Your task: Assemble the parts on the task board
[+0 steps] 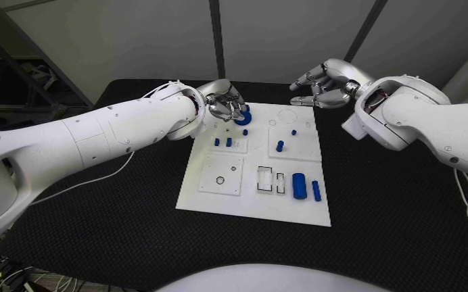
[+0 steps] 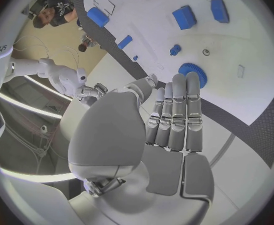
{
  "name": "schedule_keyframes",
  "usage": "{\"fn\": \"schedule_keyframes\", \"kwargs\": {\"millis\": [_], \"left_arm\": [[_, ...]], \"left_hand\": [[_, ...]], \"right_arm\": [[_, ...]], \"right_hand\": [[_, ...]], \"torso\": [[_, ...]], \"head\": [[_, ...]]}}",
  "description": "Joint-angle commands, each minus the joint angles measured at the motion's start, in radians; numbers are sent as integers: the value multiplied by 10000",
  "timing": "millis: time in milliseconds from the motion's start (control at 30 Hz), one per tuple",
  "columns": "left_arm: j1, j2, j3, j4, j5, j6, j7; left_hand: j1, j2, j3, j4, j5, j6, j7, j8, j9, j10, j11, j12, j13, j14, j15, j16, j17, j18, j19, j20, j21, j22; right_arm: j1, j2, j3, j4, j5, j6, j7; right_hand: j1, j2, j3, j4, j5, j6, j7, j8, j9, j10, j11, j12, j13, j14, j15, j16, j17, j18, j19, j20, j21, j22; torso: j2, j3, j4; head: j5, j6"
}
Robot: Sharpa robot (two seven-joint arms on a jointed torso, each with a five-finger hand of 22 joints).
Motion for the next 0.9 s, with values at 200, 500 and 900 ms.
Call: {"fn": "schedule_keyframes", "kwargs": {"millis": [200,500,900], "left_arm": [[12,533,-274,-552,-1907,164,741],[15,944,-395,-866,-2606,946,71],[14,1142,-417,-1010,-3220,1504,-335]], "left_hand": [[-112,42,-280,-237,-28,110,-12,18,-1035,382,33,-675,-1380,659,-25,28,-227,-192,484,32,-24,-21],[-380,19,-584,-196,-37,153,-66,31,-1687,482,-22,-869,-2085,1714,-101,2034,1057,-190,1204,-49,431,253],[-360,106,-709,-217,-31,277,-53,73,-2255,596,-29,-868,-2660,2520,-125,4914,3184,-603,2427,-94,3049,2580]], "right_arm": [[19,42,6,-7,33,-13,100],[19,81,6,-5,33,-5,102],[19,114,6,-8,33,3,105]], "right_hand": [[-35,46,51,27,44,-63,2,-15,-11,-39,19,-37,-6,438,-27,-56,-6,87,293,-36,-38,1484],[-35,46,51,27,44,-63,2,-15,-11,-39,19,-37,-6,438,-27,-56,-6,87,293,-36,-38,1484],[-27,59,64,24,47,-60,2,-12,-14,-45,19,-49,-15,440,-28,-52,3,87,292,-36,-41,1482]], "torso": [[-3,2,8],[-1,4,-13],[-1,-4,3]], "head": [[-125,76],[-166,65],[-102,21]]}}
